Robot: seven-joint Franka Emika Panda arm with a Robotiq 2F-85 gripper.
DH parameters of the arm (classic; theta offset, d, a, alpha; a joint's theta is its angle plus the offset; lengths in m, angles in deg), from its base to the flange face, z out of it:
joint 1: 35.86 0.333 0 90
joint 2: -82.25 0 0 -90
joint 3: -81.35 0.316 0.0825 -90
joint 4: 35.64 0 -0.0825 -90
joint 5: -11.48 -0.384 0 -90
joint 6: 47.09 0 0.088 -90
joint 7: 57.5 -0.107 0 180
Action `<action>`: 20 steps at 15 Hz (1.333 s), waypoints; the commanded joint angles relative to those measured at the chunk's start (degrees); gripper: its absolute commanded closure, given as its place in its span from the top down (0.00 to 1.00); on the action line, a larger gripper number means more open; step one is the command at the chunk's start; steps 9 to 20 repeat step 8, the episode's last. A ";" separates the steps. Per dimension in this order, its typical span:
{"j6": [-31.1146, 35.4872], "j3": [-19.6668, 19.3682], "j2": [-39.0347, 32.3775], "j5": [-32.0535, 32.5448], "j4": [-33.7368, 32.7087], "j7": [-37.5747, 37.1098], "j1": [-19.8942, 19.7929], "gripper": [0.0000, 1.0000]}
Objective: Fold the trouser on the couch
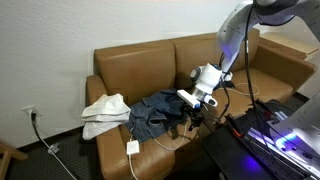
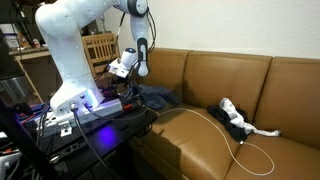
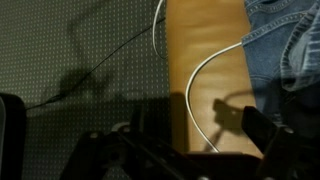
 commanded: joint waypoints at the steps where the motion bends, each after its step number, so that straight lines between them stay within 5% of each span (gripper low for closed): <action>1: -0.22 -4.10 7.98 -0.45 -0.01 -0.29 0.99 1.00; 5: -0.71 -4.30 10.18 -2.47 -5.39 0.98 -4.88 1.00; 6: -0.71 -5.20 9.95 -2.16 -4.74 0.64 -1.34 1.00; 20: -0.69 -5.24 10.66 -2.57 -5.69 0.71 -3.55 1.00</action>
